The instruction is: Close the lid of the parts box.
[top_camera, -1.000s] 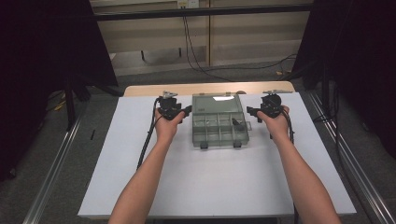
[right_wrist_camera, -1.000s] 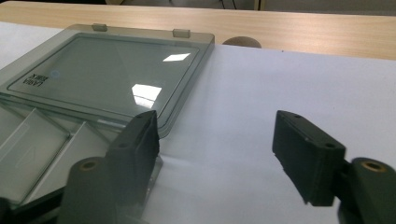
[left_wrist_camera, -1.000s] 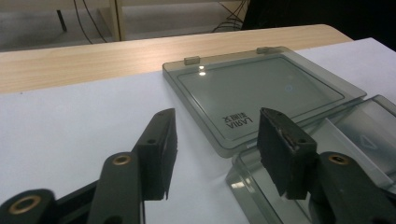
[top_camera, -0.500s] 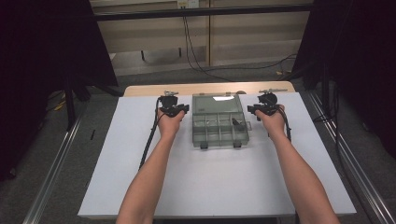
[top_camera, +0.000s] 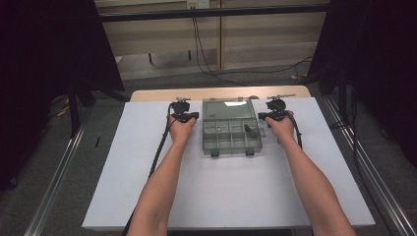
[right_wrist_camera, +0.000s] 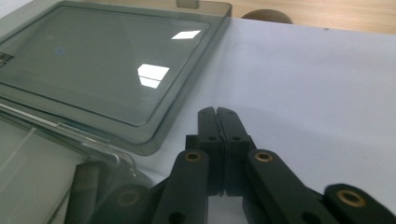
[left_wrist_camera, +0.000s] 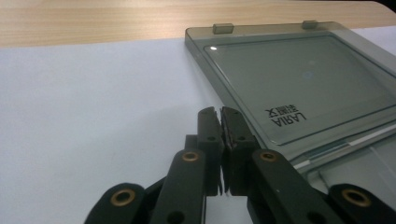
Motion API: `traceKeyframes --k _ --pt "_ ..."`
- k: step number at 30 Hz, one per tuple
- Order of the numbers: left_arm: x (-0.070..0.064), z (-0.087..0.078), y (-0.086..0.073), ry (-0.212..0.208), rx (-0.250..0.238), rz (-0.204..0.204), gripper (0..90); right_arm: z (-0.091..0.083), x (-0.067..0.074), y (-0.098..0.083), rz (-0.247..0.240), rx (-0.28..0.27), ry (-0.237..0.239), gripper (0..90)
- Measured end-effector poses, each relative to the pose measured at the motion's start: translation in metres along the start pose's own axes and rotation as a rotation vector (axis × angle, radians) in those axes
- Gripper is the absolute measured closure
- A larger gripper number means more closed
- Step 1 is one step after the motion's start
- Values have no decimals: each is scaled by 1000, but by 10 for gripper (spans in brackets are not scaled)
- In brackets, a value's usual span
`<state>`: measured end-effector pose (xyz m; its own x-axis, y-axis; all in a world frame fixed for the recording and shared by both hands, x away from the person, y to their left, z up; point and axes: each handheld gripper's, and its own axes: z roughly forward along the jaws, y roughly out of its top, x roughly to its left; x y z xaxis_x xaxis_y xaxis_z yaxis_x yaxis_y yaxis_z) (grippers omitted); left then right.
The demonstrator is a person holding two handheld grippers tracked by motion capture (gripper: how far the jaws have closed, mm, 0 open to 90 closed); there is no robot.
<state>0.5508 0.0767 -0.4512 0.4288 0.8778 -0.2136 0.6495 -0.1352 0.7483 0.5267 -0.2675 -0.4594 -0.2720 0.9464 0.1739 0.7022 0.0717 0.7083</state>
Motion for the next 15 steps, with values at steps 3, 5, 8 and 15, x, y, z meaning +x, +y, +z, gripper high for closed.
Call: traceKeyframes --k 3,5,8,15 --pt "2 5 -1 3 5 -6 881 5 1 0 4 1 4 900" --pt "2 8 -1 4 12 4 882 8 0 0 9 -14 13 900" --pt "2 13 0 4 15 -4 883 11 0 3 6 -10 16 900" --pt "3 23 1 13 15 -20 885 19 1 10 12 -9 18 900"
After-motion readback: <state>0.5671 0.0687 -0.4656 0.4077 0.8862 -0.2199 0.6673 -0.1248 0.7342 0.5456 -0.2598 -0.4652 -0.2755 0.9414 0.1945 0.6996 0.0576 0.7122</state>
